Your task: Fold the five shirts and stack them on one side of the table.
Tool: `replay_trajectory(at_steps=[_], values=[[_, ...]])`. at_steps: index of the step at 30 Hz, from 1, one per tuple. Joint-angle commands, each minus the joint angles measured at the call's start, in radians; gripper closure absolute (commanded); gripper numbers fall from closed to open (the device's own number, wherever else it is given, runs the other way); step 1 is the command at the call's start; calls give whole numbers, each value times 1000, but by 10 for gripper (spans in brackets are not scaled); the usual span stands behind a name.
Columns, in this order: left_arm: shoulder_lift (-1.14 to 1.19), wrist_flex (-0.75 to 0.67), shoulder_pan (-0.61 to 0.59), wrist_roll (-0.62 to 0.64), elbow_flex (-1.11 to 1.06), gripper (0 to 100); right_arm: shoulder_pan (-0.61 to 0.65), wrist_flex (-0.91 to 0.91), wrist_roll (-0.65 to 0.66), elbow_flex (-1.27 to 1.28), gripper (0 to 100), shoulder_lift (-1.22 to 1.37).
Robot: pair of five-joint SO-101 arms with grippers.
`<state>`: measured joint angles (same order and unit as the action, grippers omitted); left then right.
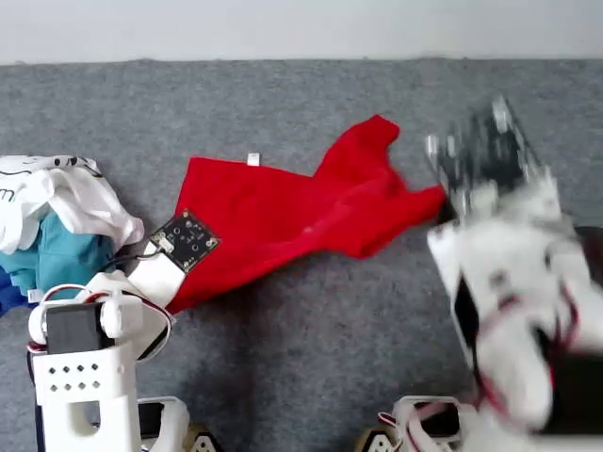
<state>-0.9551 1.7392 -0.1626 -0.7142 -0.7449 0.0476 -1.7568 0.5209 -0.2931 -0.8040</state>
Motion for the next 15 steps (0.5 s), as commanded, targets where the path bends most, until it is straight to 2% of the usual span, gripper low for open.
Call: replay_trajectory(at_steps=[1,5,9,15], values=[[-14,15,-8,-6,51,986,7,-42,-9,169,988,-122],[-14,15,-9,-3,191,986,7,-41,-8,370,988,-186],[-14,17,-9,-3,282,986,7,-42,-8,388,988,-226],[-15,17,-9,-3,292,986,5,-44,-8,410,988,-240]])
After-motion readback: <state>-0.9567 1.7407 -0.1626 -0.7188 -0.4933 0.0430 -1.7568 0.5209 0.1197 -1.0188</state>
